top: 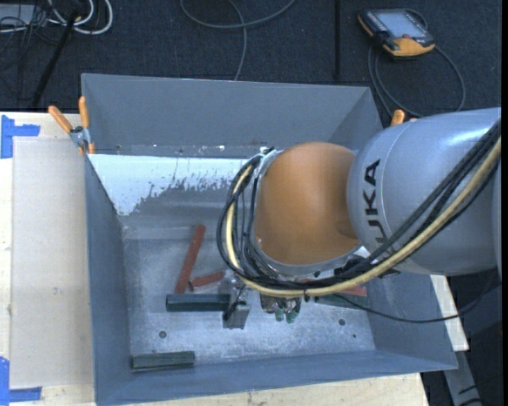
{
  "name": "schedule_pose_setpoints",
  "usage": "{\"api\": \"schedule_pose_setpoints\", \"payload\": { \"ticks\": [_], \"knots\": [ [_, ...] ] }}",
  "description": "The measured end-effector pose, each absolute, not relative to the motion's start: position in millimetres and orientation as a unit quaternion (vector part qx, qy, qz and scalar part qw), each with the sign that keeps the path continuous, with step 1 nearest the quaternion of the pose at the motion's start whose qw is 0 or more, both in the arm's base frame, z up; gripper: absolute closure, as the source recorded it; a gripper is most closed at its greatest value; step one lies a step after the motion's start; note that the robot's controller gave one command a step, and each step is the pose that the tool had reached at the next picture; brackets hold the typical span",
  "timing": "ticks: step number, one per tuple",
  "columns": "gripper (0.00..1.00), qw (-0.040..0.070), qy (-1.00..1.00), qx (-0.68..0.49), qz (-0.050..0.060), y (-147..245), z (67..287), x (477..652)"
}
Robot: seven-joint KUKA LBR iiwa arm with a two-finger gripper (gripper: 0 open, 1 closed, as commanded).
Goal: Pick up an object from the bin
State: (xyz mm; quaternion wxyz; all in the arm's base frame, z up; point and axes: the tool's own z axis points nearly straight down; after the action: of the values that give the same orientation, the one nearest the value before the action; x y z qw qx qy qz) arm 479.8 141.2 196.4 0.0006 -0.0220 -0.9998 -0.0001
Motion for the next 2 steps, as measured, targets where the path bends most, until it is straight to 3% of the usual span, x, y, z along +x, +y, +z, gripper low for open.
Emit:
{"api": "schedule_pose_setpoints", "payload": {
  "ticks": [1, 2],
  "knots": [
    [0.0, 0.004, -1.0, -0.018, 0.001, 139.5, 201.1, 478.4],
    [0.0, 0.002, -1.0, 0.005, 0.001, 117.8, 271.4, 478.8]
  ]
}}
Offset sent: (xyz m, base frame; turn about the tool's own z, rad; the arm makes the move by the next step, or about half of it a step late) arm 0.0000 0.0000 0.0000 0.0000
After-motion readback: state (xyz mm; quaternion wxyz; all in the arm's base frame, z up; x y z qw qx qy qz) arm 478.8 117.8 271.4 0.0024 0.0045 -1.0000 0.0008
